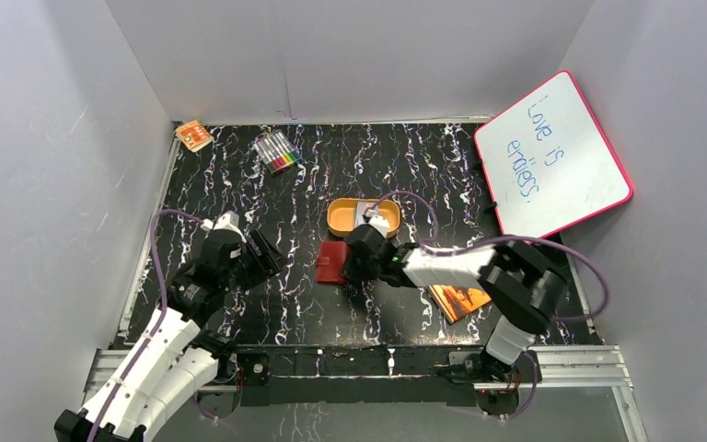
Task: Put the credit cards into the card holder
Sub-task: Move the card holder to the center of the board.
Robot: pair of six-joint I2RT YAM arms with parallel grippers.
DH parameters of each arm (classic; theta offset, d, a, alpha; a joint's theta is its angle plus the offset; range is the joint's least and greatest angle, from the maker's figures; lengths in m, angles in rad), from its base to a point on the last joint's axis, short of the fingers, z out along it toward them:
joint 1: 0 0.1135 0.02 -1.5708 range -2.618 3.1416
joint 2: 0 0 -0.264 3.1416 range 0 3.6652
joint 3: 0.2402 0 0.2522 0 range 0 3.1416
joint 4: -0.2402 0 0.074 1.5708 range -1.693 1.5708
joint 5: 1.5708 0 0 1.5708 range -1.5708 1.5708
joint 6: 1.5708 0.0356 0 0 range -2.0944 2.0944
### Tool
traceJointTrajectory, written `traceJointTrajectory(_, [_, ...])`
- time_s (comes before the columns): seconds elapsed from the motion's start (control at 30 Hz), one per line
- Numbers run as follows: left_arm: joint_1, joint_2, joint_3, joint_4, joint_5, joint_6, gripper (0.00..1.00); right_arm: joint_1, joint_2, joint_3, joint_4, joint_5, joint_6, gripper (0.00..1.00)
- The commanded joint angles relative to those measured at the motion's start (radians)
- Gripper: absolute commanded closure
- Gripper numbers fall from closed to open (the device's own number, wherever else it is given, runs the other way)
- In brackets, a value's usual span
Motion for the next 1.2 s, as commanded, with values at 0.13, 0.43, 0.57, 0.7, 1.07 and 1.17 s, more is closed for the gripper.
traceJointTrajectory(0.13, [-0.025,0.108,-0.061,0.163,0.265,0.067,0.37,0.006,-0.411,-0.341,-0.081,-0.017,-0.035,0.72])
traceJointTrajectory(0.43, [-0.157,0.259,-0.089,0.344,0.249,-0.022,0.36,-0.005,-0.619,-0.434,-0.159,0.010,-0.090,0.42])
traceJointTrajectory(0.57, [-0.224,0.352,-0.041,0.395,0.219,-0.040,0.36,-0.046,-0.607,-0.440,-0.135,-0.046,-0.087,0.38])
traceJointTrajectory(0.7, [-0.357,0.504,0.047,0.409,0.137,-0.038,0.37,-0.083,-0.605,-0.464,-0.080,-0.094,-0.081,0.37])
traceJointTrajectory(1.07, [-0.418,0.810,0.168,0.495,0.072,-0.059,0.39,-0.150,-0.576,-0.501,0.006,-0.219,-0.123,0.40])
traceJointTrajectory(1.17, [-0.419,0.874,0.192,0.498,0.079,-0.064,0.39,-0.159,-0.570,-0.512,0.020,-0.247,-0.112,0.41])
